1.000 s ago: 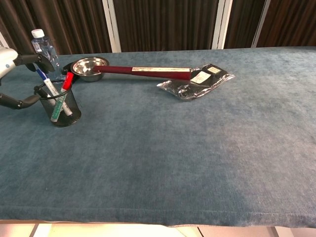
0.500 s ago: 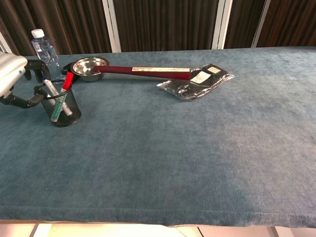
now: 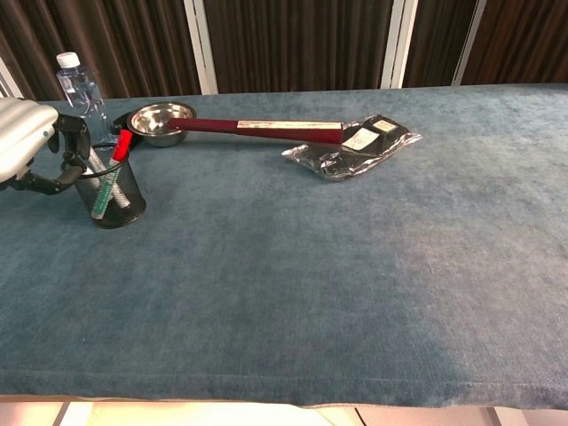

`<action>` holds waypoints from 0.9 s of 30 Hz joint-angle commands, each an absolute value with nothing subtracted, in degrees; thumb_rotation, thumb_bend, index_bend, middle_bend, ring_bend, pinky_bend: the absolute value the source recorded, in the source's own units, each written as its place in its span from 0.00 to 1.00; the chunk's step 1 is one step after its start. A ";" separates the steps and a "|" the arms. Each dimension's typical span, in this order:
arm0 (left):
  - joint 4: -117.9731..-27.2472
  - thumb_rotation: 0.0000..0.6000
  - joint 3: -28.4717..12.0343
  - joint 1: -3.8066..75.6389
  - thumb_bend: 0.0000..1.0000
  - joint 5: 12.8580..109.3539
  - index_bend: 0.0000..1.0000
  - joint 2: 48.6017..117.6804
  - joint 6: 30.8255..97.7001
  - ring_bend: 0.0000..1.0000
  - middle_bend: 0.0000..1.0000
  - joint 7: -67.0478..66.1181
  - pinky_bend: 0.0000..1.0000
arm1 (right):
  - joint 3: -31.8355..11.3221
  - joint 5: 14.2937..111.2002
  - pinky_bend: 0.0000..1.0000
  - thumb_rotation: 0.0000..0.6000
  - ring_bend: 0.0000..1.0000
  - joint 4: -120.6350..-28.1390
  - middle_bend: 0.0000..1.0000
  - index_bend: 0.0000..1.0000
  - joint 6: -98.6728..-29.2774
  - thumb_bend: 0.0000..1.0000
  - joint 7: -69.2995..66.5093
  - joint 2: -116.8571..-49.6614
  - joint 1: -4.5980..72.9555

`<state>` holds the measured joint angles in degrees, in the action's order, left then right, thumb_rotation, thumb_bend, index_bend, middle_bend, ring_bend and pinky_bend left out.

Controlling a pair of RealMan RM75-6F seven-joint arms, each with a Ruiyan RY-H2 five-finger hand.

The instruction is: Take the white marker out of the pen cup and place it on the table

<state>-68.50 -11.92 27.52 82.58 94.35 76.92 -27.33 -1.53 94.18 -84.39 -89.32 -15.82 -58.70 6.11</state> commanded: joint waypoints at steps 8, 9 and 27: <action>-70.36 1.00 -11.04 28.45 0.62 82.36 0.64 91.68 75.08 0.59 0.70 -27.73 0.33 | -1.46 94.30 0.00 1.00 0.00 -84.20 0.02 0.00 -89.44 0.15 -16.36 -58.76 6.04; -71.17 1.00 -10.94 28.49 0.63 82.38 0.64 90.98 74.84 0.60 0.71 -27.63 0.33 | -1.45 94.31 0.00 1.00 0.00 -84.22 0.02 0.00 -89.46 0.15 -16.41 -58.73 6.03; -92.97 1.00 -10.68 24.71 0.64 90.37 0.67 77.38 85.86 0.61 0.75 -27.66 0.32 | -1.54 94.58 0.00 1.00 0.00 -84.81 0.02 0.00 -89.27 0.15 -16.16 -58.72 6.33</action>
<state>-91.04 -10.26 25.38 88.74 78.28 83.88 -27.32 -1.54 94.60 -84.78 -89.31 -16.19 -58.70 6.31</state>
